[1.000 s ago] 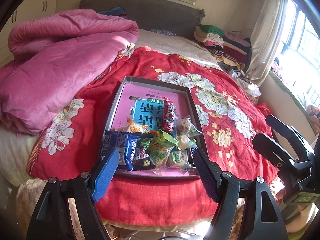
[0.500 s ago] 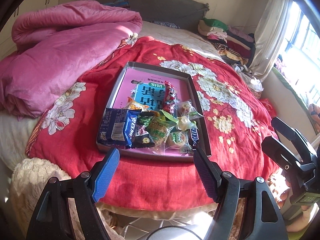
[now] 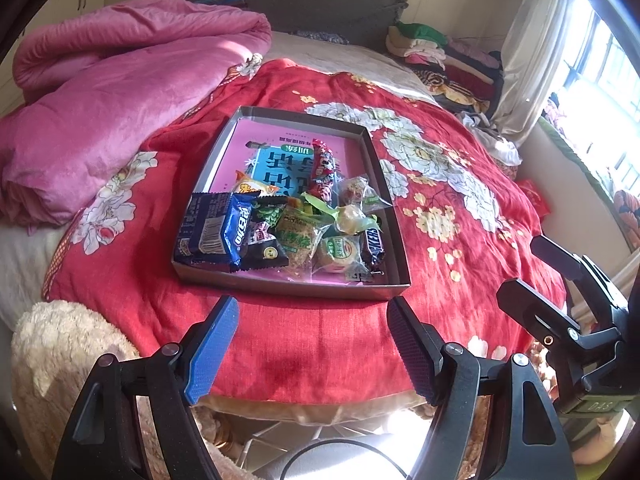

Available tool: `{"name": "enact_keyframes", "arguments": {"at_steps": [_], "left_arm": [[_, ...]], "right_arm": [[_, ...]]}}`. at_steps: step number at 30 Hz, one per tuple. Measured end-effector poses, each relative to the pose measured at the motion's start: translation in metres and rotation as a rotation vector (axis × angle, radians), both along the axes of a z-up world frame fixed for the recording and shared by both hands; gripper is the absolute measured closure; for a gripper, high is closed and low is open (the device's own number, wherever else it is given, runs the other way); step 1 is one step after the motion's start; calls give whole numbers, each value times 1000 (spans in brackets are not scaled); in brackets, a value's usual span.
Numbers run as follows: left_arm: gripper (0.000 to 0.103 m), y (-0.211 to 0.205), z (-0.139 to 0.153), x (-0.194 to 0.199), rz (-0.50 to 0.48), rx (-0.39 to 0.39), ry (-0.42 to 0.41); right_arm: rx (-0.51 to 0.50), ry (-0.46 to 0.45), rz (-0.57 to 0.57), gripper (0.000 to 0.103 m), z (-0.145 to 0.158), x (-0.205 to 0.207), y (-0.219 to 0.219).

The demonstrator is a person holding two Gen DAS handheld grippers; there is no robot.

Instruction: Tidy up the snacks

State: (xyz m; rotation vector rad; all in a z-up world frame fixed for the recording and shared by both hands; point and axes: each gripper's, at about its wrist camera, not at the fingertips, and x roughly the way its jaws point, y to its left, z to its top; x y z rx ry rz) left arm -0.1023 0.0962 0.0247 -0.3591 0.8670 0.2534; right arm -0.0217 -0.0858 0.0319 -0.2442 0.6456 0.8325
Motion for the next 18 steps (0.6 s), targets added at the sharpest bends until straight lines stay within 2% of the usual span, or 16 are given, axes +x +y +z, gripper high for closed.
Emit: {"name": "enact_keyframes", "arguments": {"at_steps": [8, 18], "left_arm": [[25, 3, -5, 1, 7, -5, 11], [25, 3, -4, 1, 7, 1, 8]], "right_arm": [[-22, 26, 7, 2, -13, 2, 4], [-17, 19, 4, 2, -11, 1, 3]]}}
